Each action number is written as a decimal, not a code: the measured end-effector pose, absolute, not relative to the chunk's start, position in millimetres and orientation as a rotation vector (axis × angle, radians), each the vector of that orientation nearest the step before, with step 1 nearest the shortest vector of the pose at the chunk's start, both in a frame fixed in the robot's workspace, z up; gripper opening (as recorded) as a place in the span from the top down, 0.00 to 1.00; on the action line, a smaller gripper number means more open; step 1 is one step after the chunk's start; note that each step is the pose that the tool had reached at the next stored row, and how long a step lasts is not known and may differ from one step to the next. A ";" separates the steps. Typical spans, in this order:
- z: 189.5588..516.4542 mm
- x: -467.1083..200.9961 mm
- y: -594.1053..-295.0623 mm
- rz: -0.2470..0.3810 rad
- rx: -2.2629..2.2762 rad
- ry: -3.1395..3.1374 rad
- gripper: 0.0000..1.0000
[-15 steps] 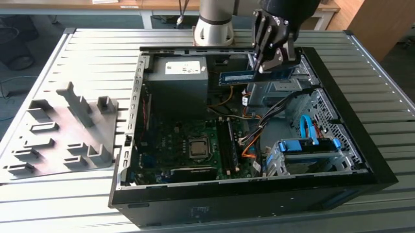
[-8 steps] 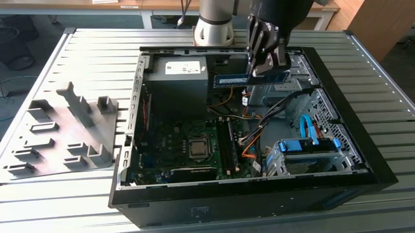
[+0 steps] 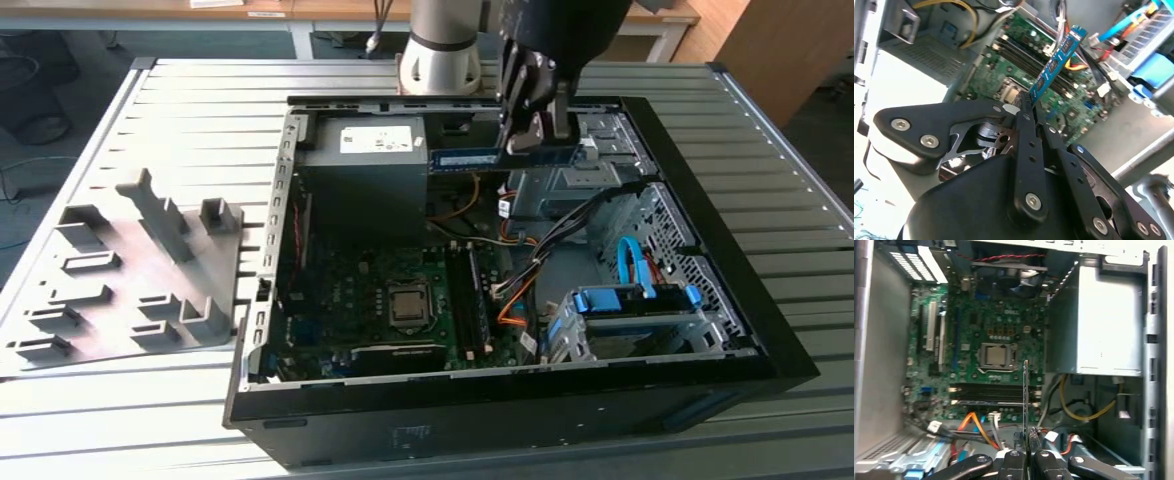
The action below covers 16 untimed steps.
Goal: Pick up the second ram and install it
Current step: 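Pick up the second ram and move it above second insertion slot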
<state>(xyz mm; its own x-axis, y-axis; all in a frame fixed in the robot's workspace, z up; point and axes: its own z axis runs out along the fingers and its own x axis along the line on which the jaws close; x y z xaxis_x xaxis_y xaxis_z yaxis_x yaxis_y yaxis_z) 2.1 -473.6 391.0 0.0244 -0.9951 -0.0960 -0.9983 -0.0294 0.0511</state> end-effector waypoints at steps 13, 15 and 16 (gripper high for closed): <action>379.4 -16.9 -474.3 0.185 -2.214 2.156 0.86; 376.5 -19.1 -474.3 0.185 -2.214 2.156 0.86; 375.1 -20.2 -474.3 0.185 -2.214 2.156 0.86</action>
<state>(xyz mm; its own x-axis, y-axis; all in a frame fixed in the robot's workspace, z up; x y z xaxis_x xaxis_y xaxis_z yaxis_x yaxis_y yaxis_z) -20.2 -474.3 375.1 0.0233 -0.9928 -0.1175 -0.9983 -0.0294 0.0505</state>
